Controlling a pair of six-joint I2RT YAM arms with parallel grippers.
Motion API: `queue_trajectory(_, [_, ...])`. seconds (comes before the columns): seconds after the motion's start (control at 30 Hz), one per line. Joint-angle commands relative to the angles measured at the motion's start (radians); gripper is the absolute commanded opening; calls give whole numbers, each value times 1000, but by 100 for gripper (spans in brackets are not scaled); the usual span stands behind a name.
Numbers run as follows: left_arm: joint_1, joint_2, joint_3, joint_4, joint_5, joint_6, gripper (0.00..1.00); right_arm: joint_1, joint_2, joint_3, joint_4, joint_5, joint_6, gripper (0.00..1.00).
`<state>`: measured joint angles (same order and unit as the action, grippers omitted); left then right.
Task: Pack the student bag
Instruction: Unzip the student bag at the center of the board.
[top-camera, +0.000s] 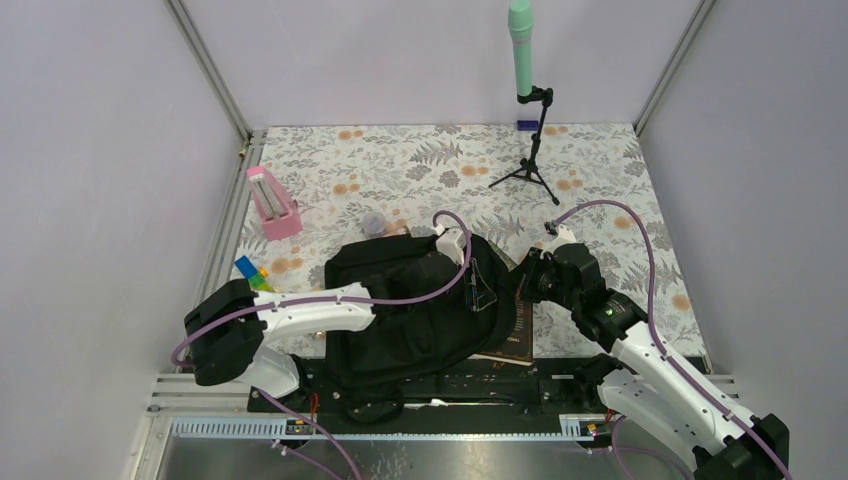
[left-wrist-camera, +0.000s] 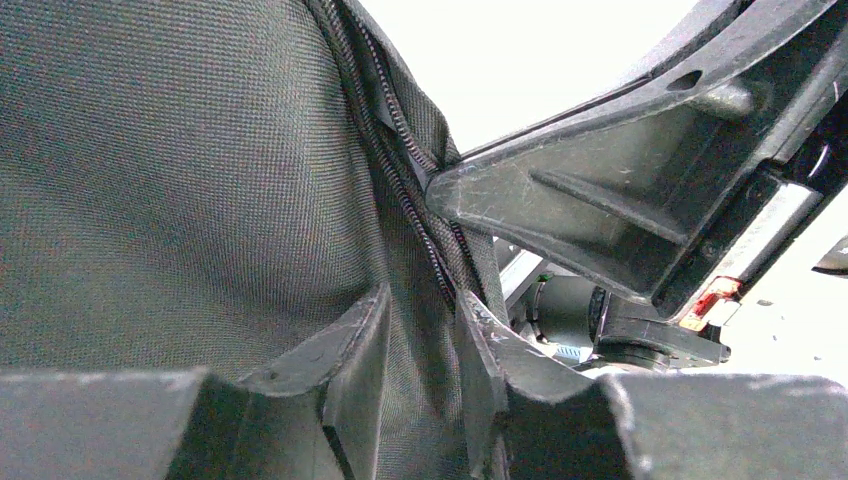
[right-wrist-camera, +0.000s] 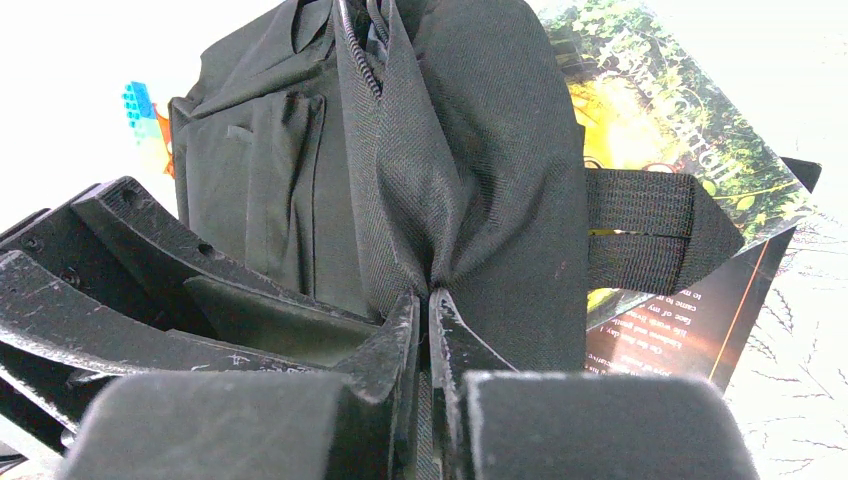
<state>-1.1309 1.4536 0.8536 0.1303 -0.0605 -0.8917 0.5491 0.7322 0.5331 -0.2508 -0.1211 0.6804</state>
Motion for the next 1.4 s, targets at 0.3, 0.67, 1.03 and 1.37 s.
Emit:
queue_trajectory(0.3, [-14,49,39,87,44,-7,31,9,-16,2,27,5,11,0])
queue_trajectory(0.67, [-23,26,35,66,-9,11,0,9,-30,0,4,40,1,0])
queue_trajectory(1.03, [110,-322,-187,-157,-207,40,0,9,-19,60,-105,212,-99,0])
queue_trajectory(1.37, [153,-650,-371,-506,-318,-68,0,9,42,3,-70,258,-105,0])
